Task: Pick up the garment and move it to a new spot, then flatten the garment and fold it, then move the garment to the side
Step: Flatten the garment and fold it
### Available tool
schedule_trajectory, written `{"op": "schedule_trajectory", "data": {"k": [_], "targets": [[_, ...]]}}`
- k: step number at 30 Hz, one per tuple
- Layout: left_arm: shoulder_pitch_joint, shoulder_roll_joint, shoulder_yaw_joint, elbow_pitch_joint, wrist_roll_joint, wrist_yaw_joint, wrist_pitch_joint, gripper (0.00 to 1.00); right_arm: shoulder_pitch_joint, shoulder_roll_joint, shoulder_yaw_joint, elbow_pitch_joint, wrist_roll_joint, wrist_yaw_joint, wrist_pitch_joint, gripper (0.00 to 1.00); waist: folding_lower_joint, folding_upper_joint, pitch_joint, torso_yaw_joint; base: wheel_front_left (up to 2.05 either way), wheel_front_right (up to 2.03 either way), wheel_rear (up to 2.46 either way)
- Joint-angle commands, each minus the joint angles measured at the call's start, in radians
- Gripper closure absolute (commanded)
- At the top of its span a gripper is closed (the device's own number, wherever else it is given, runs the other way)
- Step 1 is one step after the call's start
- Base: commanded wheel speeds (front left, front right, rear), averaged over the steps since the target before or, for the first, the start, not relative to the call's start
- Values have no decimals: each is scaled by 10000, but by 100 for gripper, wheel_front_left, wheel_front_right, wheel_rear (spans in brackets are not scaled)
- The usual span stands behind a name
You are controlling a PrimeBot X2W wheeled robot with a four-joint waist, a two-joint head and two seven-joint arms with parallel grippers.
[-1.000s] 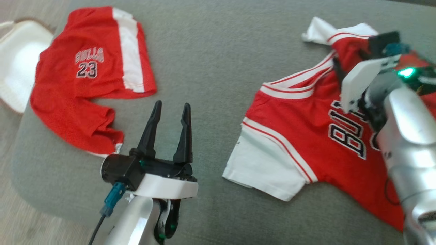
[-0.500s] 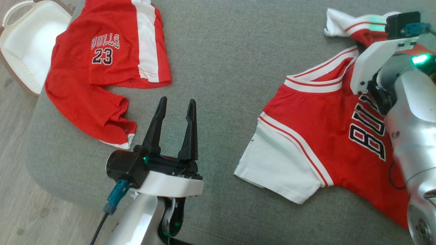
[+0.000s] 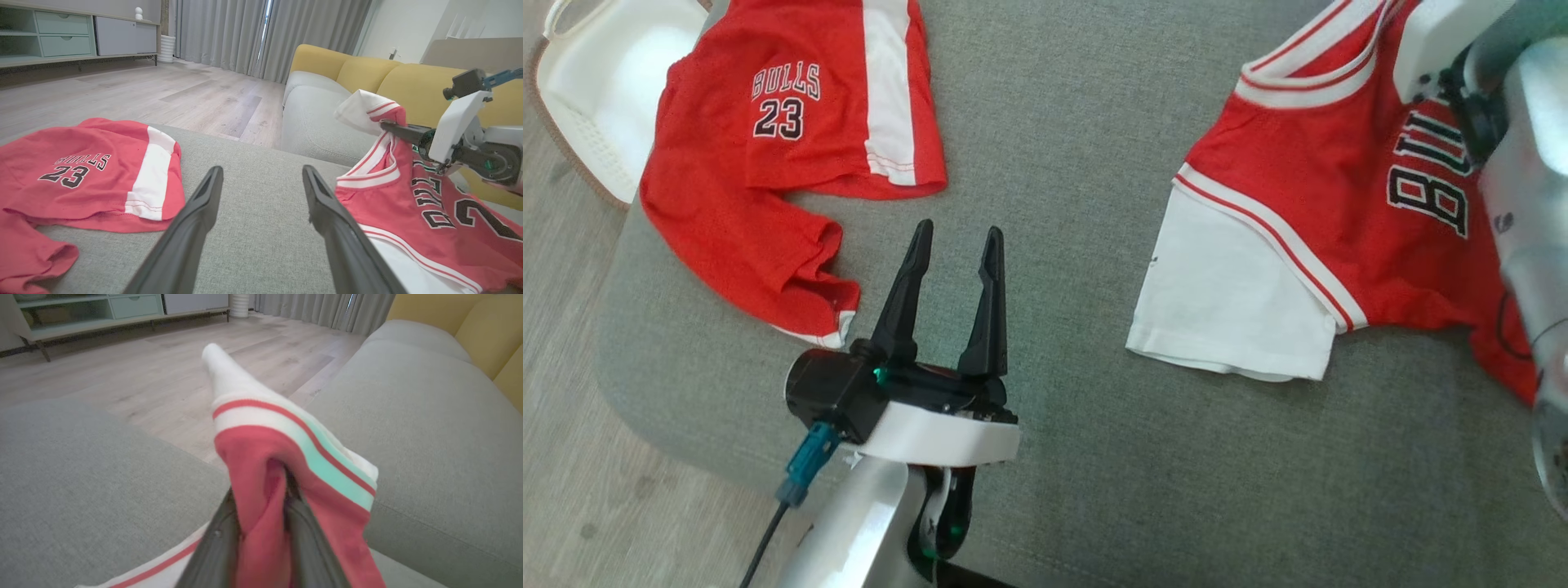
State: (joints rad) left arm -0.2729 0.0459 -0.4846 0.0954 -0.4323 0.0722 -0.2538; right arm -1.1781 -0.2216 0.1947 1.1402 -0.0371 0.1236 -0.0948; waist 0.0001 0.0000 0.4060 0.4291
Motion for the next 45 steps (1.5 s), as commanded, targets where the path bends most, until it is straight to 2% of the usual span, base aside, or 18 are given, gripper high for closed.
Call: {"op": "schedule_trajectory", "data": {"k": [1,9,17,21,29,32,34,39,45], "targets": [[-234,43,299,-262,-6,84,-80,0,-160,335,230,-42,-74,71,-98,0,-1,0,-53,-58,0,0,0],[-119,43,893,-100,283,26,-80,0,305,967,715,891,-128,71,-289,0,-1,0,-692,-1000,0,0,0],[264,43,1890,-16,673,-190,-80,0,1598,1593,520,325,655,71,-1560,0,-1,0,-1925,-2615,0,0,0],[477,43,2200,-25,774,-260,-80,0,2389,1655,287,-527,975,71,-1654,0,-1,0,-2363,-3143,0,0,0],[1084,43,2653,-63,878,-355,-80,0,6371,1690,-1298,-5019,842,71,-1667,0,-1,0,-3151,-4036,0,0,0],[1262,43,2698,-51,916,-416,-80,0,7971,1703,-1826,-6360,645,71,-1667,0,-1,0,-3274,-4209,0,0,0],[1373,43,2693,-12,958,-450,-80,0,8900,1707,-2056,-7057,910,71,-1668,0,-1,0,-3347,-4285,0,0,0],[1657,43,2714,153,1042,-512,-80,0,10543,1711,-2183,-8249,1355,71,-1668,0,-1,0,-3376,-4495,0,0,0],[1763,43,2585,317,1083,-555,-80,0,11067,1712,-2297,-8744,1596,71,-1669,0,-1,0,-3274,-4585,0,0,0]]}}
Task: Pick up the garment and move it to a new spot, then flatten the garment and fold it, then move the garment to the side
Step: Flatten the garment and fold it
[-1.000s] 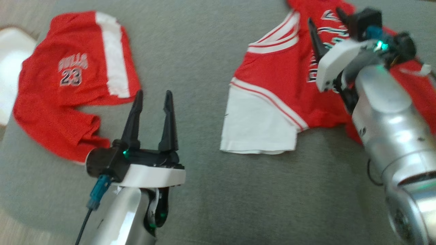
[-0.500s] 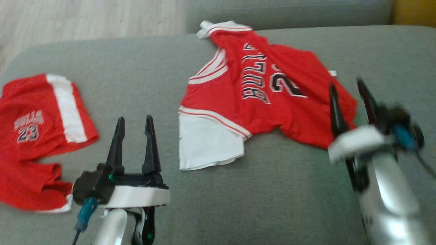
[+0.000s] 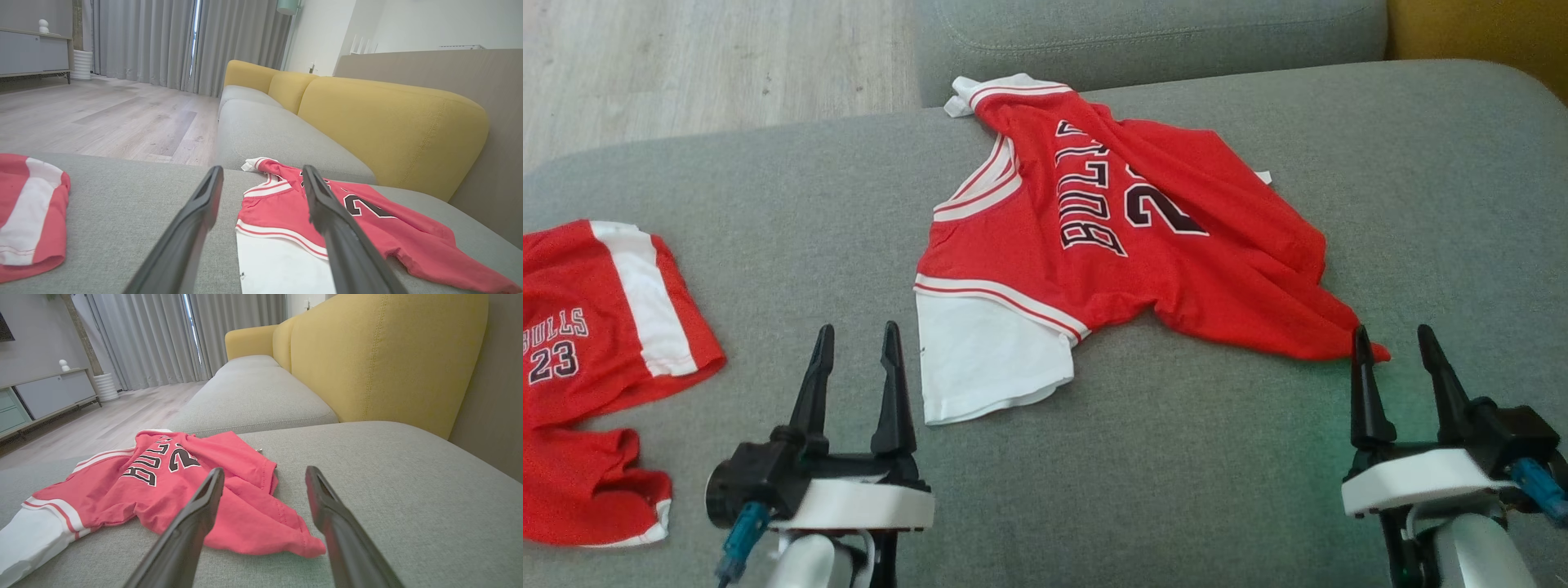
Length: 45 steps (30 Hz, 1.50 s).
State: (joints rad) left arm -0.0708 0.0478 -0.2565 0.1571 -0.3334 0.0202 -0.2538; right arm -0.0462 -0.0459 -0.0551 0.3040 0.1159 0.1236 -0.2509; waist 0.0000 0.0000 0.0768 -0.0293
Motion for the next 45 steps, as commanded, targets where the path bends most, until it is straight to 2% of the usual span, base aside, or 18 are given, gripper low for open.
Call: {"op": "schedule_trajectory", "data": {"k": [1,7,21,27,30,36,37,38,39,45], "targets": [[-272,24,280,-297,87,-30,-80,0,-270,-45,187,-412,86,71,-108,0,0,0,39,-4,0,0,0],[-392,24,-64,-16,105,-84,-80,0,-397,-44,101,-534,42,71,-108,0,0,0,65,33,0,0,0],[-963,24,-1011,2902,74,135,-21,0,-417,-44,139,-330,110,71,-108,0,0,0,180,-25,0,0,0],[-1793,67,-1239,4285,358,743,621,0,-516,-44,156,-301,184,71,-108,0,0,0,413,-285,0,0,0],[-2095,73,-1314,4757,437,889,967,0,-558,-43,158,-300,234,71,-108,0,0,0,534,-404,0,0,0],[-2339,84,-1562,5444,389,734,1667,0,-614,-43,104,-255,310,71,-108,0,0,0,683,-558,0,0,0],[-2344,82,-1604,5485,371,684,1727,33,-616,-43,90,-247,311,71,-108,0,0,0,684,-566,0,0,0],[-2351,81,-1631,5501,356,652,1738,96,-616,-43,75,-240,311,71,-108,0,0,0,683,-570,0,0,0],[-2353,80,-1671,5498,349,606,1716,100,-616,-43,57,-228,309,71,-108,0,0,0,677,-571,0,0,0],[-2403,66,-1525,5091,92,618,931,100,-614,-43,-188,276,111,71,-109,0,0,0,593,-454,0,0,0]]}}
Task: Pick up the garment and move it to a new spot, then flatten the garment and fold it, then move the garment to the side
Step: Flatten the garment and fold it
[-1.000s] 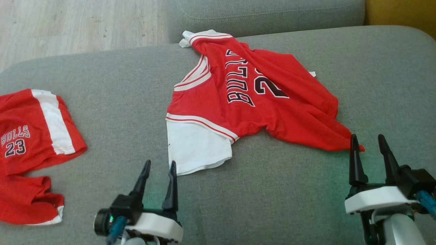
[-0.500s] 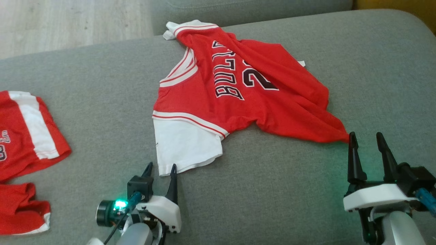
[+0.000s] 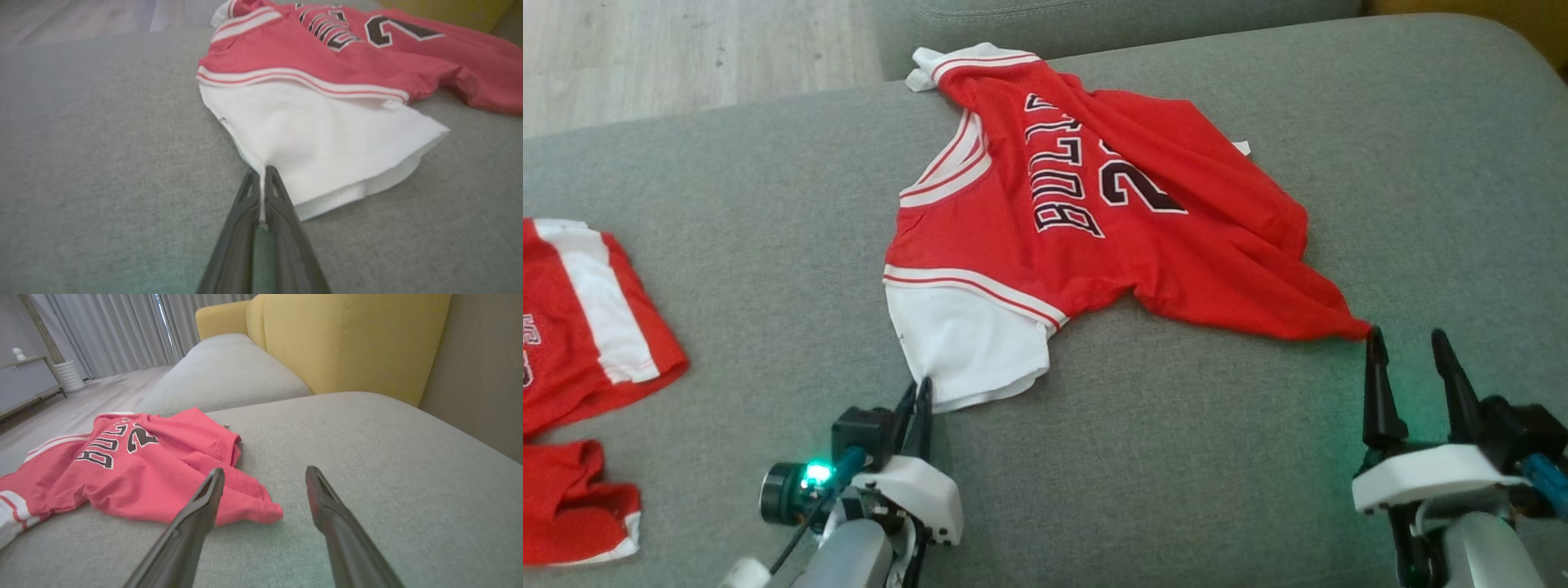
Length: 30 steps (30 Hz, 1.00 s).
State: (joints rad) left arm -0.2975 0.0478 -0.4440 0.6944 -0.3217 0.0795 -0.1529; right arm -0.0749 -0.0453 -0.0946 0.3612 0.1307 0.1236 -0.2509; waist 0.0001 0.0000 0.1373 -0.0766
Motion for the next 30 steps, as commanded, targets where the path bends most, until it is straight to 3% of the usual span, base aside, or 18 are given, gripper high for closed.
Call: {"op": "schedule_trajectory", "data": {"k": [1,8,14,30], "targets": [[-160,64,442,-410,-86,78,-308,100,-340,-49,145,-134,-65,71,-94,0,-1,0,-25,53,0,0,0],[-137,70,1540,-1994,-213,766,-1074,100,-614,-49,-84,849,145,71,157,0,-1,0,-72,310,0,0,0],[375,49,2279,-3773,290,1026,-1085,100,-890,-49,-85,1544,683,71,423,0,-1,0,-19,501,0,0,0],[787,26,2041,-3987,257,823,-1087,100,-1309,-49,791,2919,1259,71,873,0,-1,0,-58,604,0,0,0]]}}
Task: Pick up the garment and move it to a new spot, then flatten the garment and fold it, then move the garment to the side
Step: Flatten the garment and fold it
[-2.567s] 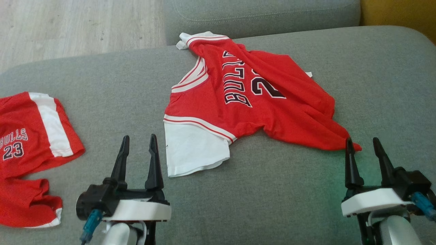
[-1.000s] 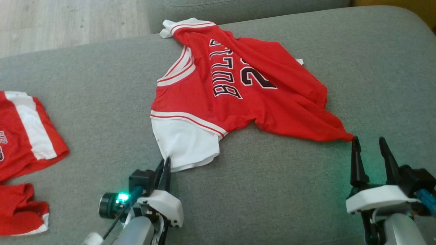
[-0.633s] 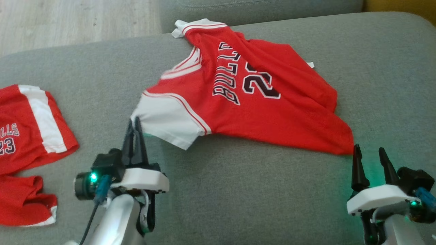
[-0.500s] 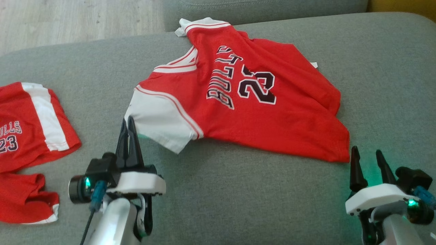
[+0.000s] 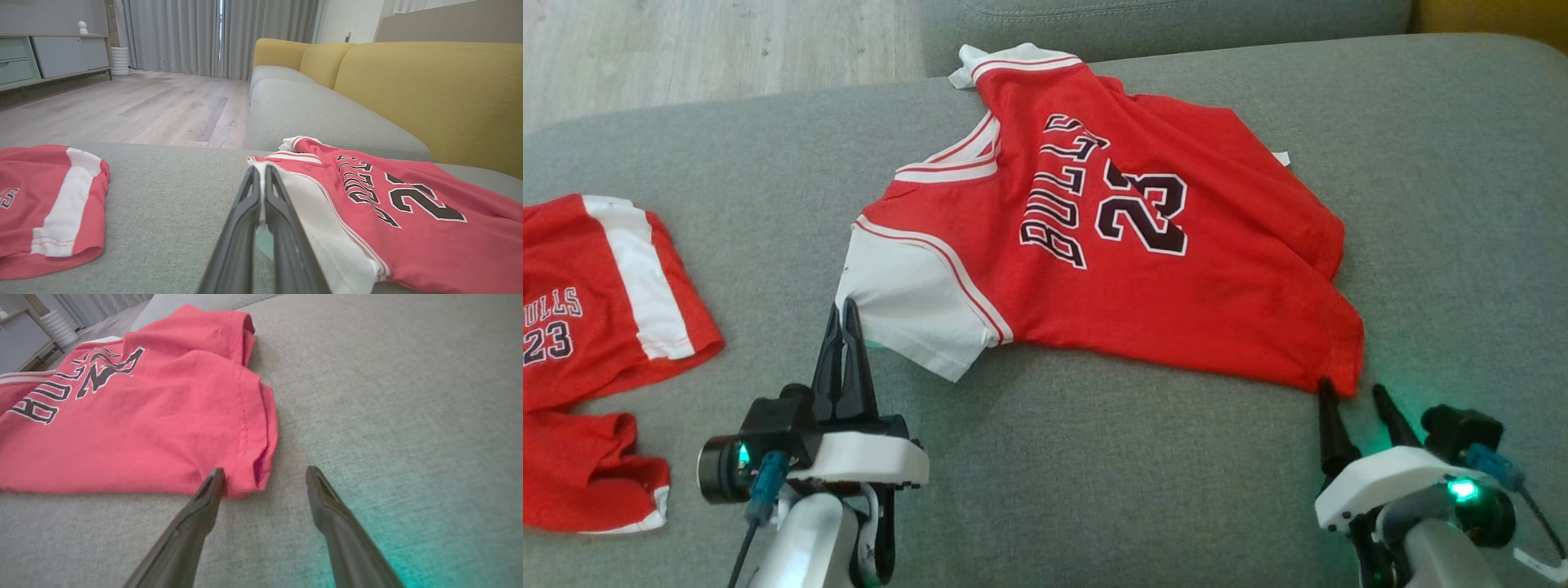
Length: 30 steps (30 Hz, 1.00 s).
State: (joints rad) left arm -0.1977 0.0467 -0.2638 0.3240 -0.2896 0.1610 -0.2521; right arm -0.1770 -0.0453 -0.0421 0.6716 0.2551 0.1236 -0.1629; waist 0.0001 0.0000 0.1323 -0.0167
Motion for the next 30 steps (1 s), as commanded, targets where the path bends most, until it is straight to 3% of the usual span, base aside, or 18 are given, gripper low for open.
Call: {"op": "schedule_trajectory", "data": {"k": [1,9,10,11,12,21,30], "targets": [[-206,37,219,-279,-77,5,-96,100,-302,-49,330,-116,28,71,45,0,-1,0,-21,16,0,0,0],[-143,36,228,-335,-149,43,-96,100,-261,-49,771,82,207,71,338,0,-1,0,-74,48,0,0,0],[-138,36,232,-348,-155,46,-96,100,-264,-49,815,74,253,71,363,35,-1,0,-64,44,0,0,0],[-135,36,234,-355,-161,47,-97,100,-269,-49,909,39,309,71,377,91,-1,0,-60,41,0,0,0],[-132,36,233,-357,-168,45,-97,100,-275,-49,1025,-24,368,71,372,100,-1,0,-56,35,0,0,0],[-164,36,487,-838,-728,-346,-97,100,-573,-49,1311,-1355,543,71,-340,100,-1,0,-128,-98,0,0,0],[-1495,36,1246,-2552,-1736,-1068,-97,100,-1826,-90,909,-4247,-406,71,-8,100,-1,0,-569,-164,0,0,0]]}}
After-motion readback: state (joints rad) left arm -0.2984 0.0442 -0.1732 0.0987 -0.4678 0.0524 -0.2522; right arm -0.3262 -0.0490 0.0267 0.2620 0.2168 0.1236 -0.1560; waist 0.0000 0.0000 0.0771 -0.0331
